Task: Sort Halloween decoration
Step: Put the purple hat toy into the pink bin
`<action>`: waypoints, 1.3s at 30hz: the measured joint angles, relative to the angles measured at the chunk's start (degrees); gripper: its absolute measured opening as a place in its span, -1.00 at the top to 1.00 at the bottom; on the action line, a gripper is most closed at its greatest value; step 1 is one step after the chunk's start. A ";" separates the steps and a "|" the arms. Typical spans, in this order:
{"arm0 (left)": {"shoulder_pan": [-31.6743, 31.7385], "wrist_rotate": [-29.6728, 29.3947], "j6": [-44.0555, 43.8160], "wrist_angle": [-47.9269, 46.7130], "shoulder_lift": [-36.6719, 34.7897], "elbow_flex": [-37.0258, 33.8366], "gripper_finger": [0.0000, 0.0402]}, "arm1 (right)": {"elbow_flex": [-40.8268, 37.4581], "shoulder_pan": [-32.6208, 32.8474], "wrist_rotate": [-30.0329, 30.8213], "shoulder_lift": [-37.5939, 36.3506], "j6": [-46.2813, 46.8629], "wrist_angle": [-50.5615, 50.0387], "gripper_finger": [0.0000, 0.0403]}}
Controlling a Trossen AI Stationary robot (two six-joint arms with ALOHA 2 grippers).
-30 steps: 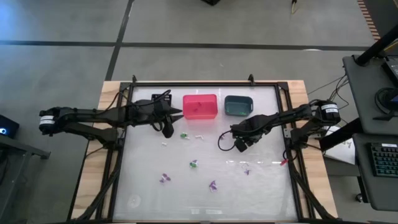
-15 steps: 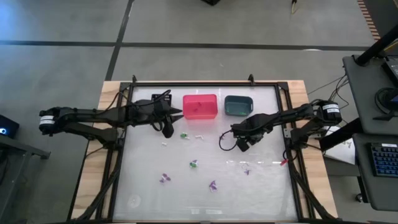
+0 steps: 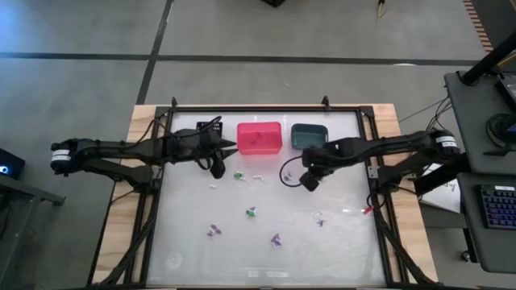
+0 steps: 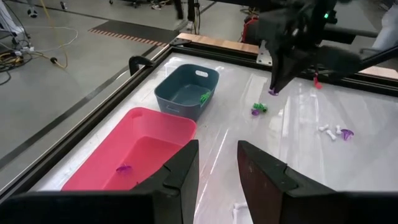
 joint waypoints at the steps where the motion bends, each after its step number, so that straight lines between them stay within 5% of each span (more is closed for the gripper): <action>1: 0.02 -0.01 0.00 0.00 0.00 0.00 0.54 | -0.07 0.00 0.03 -0.39 -1.66 2.86 0.96; 12: 0.02 0.00 0.11 0.16 0.00 0.01 0.54 | -0.39 -3.86 0.13 3.72 -21.60 37.23 0.96; 17: 0.02 -0.01 1.36 0.20 0.00 0.00 0.54 | 1.50 -10.27 -2.08 9.49 -25.17 43.73 0.96; 23: 0.28 -5.03 5.60 0.48 0.00 0.00 0.54 | 12.73 -19.36 -3.09 19.81 -26.92 36.56 0.96; 31: 3.40 -11.79 12.03 0.50 0.00 0.00 0.54 | 35.07 -25.24 -4.14 35.30 -33.96 12.02 0.96; 39: 12.81 2.07 16.54 0.31 0.00 0.00 0.57 | 49.42 -25.79 -4.63 44.84 -39.76 -7.29 0.96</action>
